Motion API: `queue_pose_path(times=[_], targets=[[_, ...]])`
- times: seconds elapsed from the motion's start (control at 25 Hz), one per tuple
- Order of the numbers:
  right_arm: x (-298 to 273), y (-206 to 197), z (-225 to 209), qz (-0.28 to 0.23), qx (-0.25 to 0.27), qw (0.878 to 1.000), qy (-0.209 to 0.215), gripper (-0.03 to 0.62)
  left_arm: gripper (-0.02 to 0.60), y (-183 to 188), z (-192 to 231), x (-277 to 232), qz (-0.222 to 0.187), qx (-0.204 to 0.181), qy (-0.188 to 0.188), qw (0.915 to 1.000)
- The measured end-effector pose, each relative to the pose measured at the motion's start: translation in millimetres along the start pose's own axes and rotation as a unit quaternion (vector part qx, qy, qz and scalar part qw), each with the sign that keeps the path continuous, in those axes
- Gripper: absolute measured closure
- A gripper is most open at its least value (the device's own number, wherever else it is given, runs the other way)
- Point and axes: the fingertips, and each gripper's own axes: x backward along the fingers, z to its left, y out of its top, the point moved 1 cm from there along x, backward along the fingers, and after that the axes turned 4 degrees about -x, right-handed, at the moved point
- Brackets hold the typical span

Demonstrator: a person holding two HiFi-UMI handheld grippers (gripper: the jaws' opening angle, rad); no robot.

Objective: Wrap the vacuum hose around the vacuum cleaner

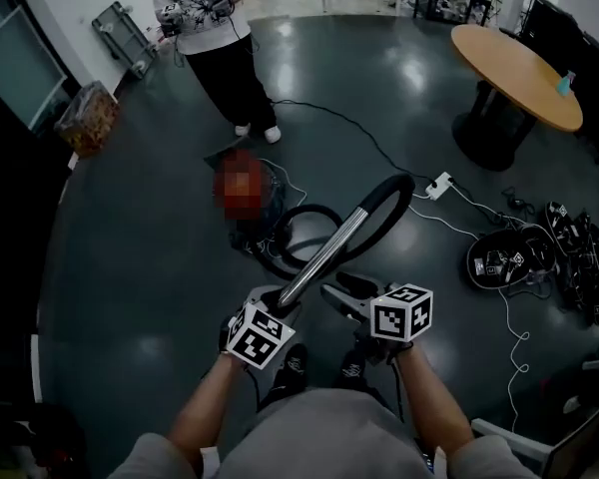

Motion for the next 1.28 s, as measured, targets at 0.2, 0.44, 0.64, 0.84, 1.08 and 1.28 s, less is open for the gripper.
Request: queue_pose_path(times=[0.2,0.44,0.64,0.84,1.08,1.28], targets=[[-27.2,3.4,5.1,0.013,-0.035,0.997,0.064,0.349,0.419,5.7,-0.5,8.2,-0.017,0.048,0.048,0.9975],[-48.6,-0.2,25.4,0.009,-0.087,0.992,0.094,0.319,0.419,-3.4,-22.4,24.8,-0.026,0.093,0.076,0.9924],[-67.8,-4.1,49.7,-0.021,-0.130,0.987,0.090,0.321,0.419,-17.8,-37.5,42.8,-0.035,0.090,0.071,0.9928],[-83.6,-16.8,69.0,-0.054,-0.145,0.987,0.052,0.404,0.419,-38.2,-38.4,61.7,-0.046,0.099,0.063,0.9920],[-94.2,-34.3,82.5,-0.050,-0.154,0.986,0.032,0.434,0.417,-58.9,-43.2,73.0,-0.062,0.124,0.058,0.9886],[-95.3,-44.7,89.1,-0.045,-0.135,0.990,0.011,0.444,0.419,-72.3,-45.8,75.1,-0.076,0.112,0.047,0.9897]])
